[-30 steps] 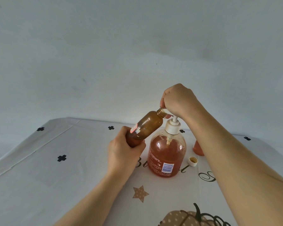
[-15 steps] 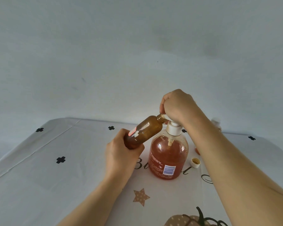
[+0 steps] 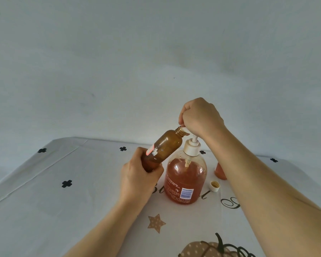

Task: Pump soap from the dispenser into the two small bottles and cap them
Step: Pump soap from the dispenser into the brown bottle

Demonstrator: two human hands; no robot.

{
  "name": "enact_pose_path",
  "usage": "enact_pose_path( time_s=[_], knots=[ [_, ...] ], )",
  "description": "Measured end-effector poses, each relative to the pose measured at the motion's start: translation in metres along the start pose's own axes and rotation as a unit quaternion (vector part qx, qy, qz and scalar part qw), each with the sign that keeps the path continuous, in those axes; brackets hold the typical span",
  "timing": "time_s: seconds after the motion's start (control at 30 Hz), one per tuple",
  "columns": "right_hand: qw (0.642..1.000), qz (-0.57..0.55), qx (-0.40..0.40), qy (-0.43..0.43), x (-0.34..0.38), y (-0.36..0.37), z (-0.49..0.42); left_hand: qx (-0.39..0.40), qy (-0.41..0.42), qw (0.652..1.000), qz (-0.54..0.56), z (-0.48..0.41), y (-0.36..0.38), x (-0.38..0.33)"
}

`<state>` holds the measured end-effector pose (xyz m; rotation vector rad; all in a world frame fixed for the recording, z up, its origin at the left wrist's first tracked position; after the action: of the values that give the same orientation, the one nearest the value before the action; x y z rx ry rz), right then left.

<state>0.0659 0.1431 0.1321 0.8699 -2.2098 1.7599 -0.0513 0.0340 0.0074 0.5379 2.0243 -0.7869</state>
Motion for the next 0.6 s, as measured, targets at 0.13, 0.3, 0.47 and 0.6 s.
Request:
enact_pose_path(
  time_s=[0.13, 0.3, 0.47, 0.6],
  knots=[
    [0.999, 0.002, 0.033, 0.006, -0.001, 0.007, -0.005, 0.001, -0.002, 1.000, -0.001, -0.001, 0.001, 0.001],
    [0.997, 0.010, 0.070, 0.016, 0.001, 0.011, -0.007, -0.001, 0.001, 1.000, -0.003, -0.001, 0.000, 0.001],
    [0.995, 0.005, 0.096, 0.029, 0.002, 0.012, -0.006, -0.005, 0.006, 1.000, -0.007, -0.001, 0.000, 0.002],
    [0.993, 0.013, 0.111, 0.026, 0.003, 0.013, -0.005, -0.009, 0.005, 1.000, -0.005, -0.001, 0.000, 0.002]
  ],
)
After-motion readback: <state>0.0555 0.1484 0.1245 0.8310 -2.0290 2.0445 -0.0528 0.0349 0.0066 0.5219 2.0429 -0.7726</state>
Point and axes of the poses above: each hand's wrist, its own z-axis away from the middle knuckle, its own y-axis out of the palm, x = y × z, the point moved 5 cm from there along -z, towards the middle knuckle
